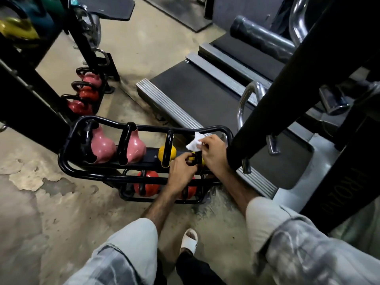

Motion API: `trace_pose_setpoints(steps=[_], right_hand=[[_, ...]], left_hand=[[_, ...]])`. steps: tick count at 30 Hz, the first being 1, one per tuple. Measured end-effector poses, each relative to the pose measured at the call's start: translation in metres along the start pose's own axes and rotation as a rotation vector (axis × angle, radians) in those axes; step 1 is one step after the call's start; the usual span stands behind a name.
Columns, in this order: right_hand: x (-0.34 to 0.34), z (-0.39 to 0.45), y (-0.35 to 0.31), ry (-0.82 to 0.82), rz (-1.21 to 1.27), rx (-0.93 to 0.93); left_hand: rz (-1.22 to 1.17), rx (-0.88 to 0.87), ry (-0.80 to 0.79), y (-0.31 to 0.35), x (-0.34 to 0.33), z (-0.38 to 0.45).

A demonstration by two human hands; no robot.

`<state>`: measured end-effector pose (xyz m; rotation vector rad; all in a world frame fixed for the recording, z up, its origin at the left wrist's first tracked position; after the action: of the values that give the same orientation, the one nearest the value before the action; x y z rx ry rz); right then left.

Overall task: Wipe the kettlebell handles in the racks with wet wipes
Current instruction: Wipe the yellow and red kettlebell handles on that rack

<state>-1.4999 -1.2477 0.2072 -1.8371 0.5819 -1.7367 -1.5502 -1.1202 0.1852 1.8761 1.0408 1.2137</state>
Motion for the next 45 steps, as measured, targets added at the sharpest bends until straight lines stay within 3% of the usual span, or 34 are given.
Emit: trace_pose_setpoints(steps=[4,8,11,18,24,30,35,41,43,45], right_hand=[[-0.005,0.049,-0.007,-0.193,-0.221,-0.075],[-0.015,0.077,-0.017,-0.516,-0.514,-0.066],[-0.024,0.083,-0.026,-0.729,-0.642,0.018],[-0.036,0.082,-0.052,-1.032,-0.850,0.134],[-0.027,0.094,-0.059,-0.920,-0.955,0.303],[-0.038,0.086,-0.062,-1.091,-1.126,0.319],[-0.036,0.090,-0.059,-0.946,-1.128,0.427],[-0.029,0.083,-0.043,-0.982,-0.875,0.291],[-0.027,0.076,-0.033,-0.860,-0.752,0.220],[-0.017,0.071,-0.023,-0.636,-0.566,0.127]], left_hand=[[0.063,-0.041,-0.045,0.003,-0.001,0.011],[0.129,-0.044,-0.084,0.004,-0.005,0.012],[0.128,-0.005,-0.049,0.002,-0.003,0.015],[0.188,0.016,0.085,0.004,0.001,0.019],[0.127,0.037,0.034,-0.007,-0.002,0.025],[0.205,0.016,0.064,0.003,-0.002,0.024],[0.160,0.006,0.042,-0.002,0.000,0.026],[0.186,-0.005,0.019,0.003,-0.003,0.023],[0.191,0.021,0.017,0.004,-0.004,0.021],[0.138,0.046,0.022,0.004,-0.002,0.020]])
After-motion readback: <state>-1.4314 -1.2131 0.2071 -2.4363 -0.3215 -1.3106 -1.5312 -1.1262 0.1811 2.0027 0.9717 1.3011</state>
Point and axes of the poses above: each hand's wrist, its own z-axis towards the middle knuckle, its own x-axis out of the back of the hand, y = z × x, the point moved 6 cm from there along z, towards the middle knuckle, and after that the axes turned 10 degrees about -y, right-handed, at the moved point
